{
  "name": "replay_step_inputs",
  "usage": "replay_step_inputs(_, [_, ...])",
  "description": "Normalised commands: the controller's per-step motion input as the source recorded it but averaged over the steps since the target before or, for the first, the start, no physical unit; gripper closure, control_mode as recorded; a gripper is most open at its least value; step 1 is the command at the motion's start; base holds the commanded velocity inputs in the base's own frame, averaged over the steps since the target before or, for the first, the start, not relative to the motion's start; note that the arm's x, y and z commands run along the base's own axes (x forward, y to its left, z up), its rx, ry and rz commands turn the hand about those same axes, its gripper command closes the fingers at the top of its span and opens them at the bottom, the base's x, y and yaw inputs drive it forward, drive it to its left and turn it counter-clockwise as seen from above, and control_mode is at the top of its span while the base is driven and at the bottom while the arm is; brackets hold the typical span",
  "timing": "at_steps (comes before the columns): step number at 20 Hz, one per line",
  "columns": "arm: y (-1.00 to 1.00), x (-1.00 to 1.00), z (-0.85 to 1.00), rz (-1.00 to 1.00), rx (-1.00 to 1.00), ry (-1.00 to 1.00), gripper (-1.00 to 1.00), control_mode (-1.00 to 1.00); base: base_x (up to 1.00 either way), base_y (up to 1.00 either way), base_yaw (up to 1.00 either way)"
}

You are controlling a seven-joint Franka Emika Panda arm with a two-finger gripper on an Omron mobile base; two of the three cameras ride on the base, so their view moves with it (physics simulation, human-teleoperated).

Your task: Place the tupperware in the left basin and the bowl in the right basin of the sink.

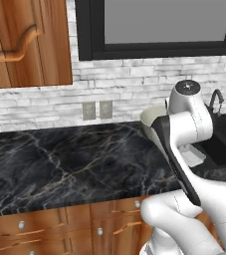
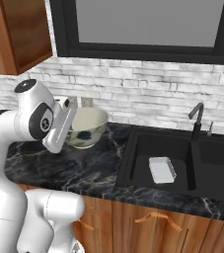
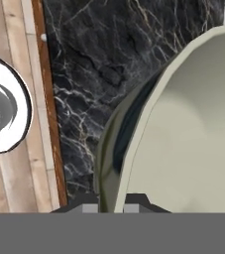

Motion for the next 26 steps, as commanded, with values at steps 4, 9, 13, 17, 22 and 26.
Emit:
replay_step_inputs(4, [0.00, -0.11, 0.02, 0.00, 0.00, 0.00, 1.00, -1.00, 0.00, 0.00, 0.00])
replay_step_inputs(9, [0.00, -0.03, 0.00, 0.00, 0.00, 0.00, 1.00, 1.00, -0.20, -0.03, 0.00])
replay_step_inputs(13, [0.00, 0.00, 0.00, 0.00, 0.00, 0.00, 1.00, 1.00, -0.23, -0.23, -0.11])
replay_step_inputs(17, [0.00, 0.00, 0.00, 0.00, 0.00, 0.00, 1.00, 1.00, -0.13, -0.38, -0.18])
replay_step_inputs(22, [0.00, 0.00, 0.00, 0.00, 0.00, 0.00, 1.00, 1.00, -0.07, -0.54, -0.09])
replay_step_inputs(26, [0.00, 0.00, 0.00, 0.00, 0.00, 0.00, 1.00, 1.00, 0.00, -0.59, 0.00])
